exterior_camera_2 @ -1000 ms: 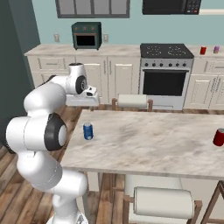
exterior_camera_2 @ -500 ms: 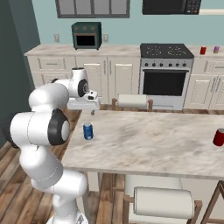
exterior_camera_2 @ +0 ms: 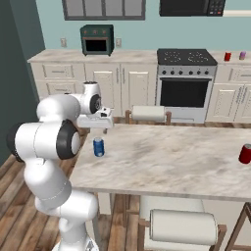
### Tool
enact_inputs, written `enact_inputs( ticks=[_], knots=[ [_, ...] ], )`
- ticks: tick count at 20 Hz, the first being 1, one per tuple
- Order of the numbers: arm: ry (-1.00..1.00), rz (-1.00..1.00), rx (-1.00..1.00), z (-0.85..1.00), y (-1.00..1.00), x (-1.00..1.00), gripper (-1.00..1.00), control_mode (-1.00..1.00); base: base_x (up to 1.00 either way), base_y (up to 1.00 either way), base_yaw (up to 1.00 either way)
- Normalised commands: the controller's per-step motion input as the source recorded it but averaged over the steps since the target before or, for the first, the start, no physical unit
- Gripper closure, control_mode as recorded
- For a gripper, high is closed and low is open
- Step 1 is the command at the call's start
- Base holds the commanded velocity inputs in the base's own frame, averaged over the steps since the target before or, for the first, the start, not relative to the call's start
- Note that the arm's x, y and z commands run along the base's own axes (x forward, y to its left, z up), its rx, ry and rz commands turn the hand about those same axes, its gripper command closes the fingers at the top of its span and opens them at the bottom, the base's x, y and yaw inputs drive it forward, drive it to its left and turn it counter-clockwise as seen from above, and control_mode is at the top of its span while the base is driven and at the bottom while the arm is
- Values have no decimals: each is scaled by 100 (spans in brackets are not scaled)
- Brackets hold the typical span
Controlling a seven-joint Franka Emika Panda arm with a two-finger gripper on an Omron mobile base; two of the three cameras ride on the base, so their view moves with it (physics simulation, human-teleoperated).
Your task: Four empty soda cans are scattered around the kitchen. Gather all the cans and cluster them next to the stove for recycling.
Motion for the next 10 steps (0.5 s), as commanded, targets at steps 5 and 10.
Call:
enact_inputs(
  ticks=[5,10],
  knots=[
    [4,0,1,-25,-2,0,-100,-100,0,0,0],
    [0,0,0,-24,0,2,-100,-100,0,0,0]
  ],
)
